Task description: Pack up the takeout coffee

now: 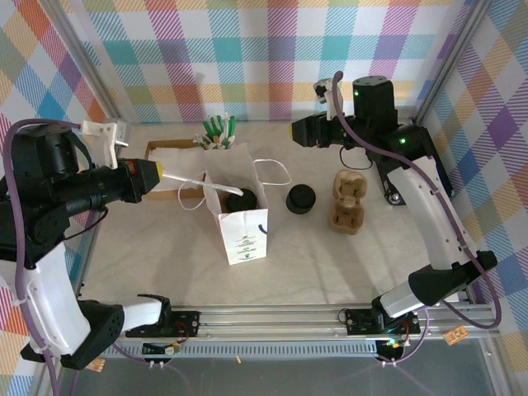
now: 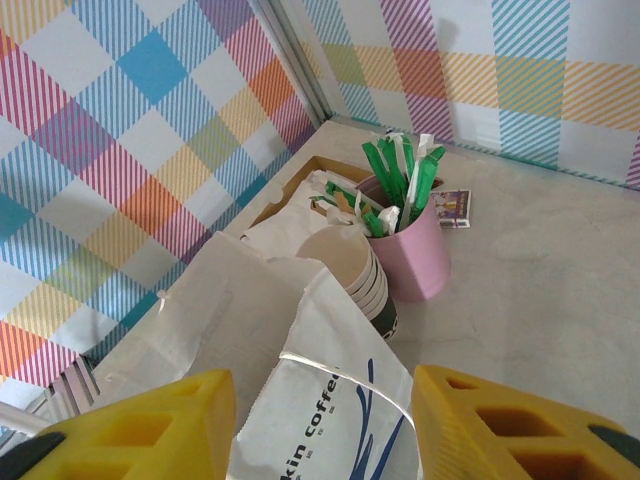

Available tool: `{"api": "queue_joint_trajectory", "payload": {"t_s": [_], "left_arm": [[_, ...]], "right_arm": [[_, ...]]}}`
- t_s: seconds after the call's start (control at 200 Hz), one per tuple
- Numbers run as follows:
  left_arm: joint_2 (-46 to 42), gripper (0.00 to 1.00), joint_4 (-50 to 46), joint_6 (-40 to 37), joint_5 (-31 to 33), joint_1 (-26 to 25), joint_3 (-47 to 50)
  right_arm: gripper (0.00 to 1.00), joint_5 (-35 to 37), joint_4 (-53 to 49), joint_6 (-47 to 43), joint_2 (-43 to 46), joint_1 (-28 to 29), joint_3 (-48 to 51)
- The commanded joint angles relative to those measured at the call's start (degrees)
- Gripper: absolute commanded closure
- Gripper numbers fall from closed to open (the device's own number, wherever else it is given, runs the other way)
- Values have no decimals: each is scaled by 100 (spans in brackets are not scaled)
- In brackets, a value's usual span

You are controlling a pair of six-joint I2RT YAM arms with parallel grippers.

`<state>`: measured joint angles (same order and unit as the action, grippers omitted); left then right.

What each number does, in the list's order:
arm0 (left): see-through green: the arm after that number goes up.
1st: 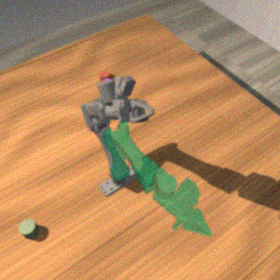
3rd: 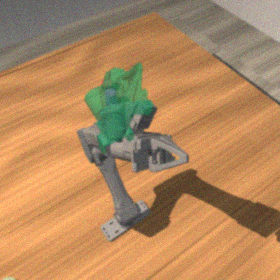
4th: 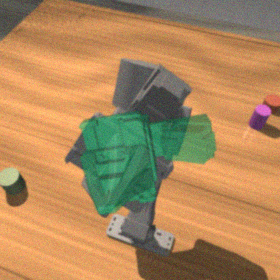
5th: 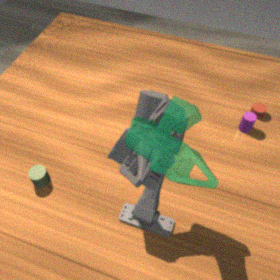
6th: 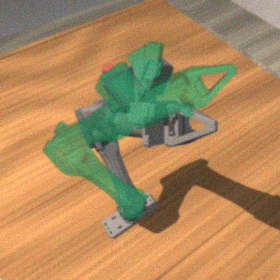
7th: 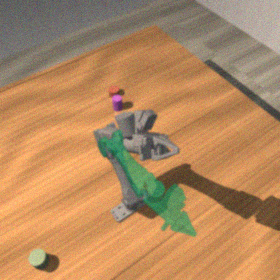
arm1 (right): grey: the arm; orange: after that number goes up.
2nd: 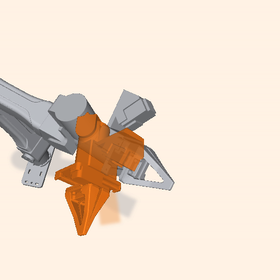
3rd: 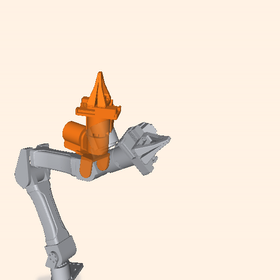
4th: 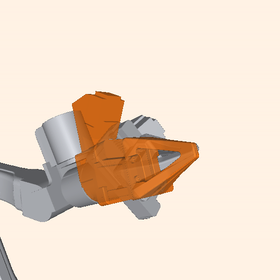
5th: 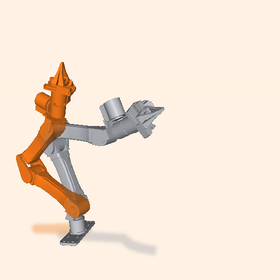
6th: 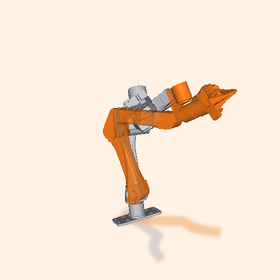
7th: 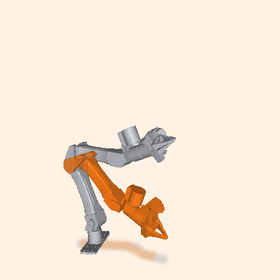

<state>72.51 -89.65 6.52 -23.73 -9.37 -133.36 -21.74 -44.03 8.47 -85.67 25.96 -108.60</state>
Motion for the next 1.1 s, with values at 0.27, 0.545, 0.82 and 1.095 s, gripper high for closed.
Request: {"api": "queue_joint_trajectory", "payload": {"t_s": [0.27, 0.545, 0.82, 1.095], "left_arm": [[802, 100, -394, -89, 822, -890, -510], [1937, 100, -1298, -167, 2159, -2372, -1351], [1917, 100, -1292, -119, 2310, -2558, -1198], [1835, 100, -1302, -167, 2029, -2659, -731]], "right_arm": [[50, -126, 95, 73, 153, 55, 183], [50, -93, 393, 160, 453, 52, 656], [50, -120, 621, 294, 630, 50, 998], [50, -116, 626, 265, 595, 50, 1005]]}}
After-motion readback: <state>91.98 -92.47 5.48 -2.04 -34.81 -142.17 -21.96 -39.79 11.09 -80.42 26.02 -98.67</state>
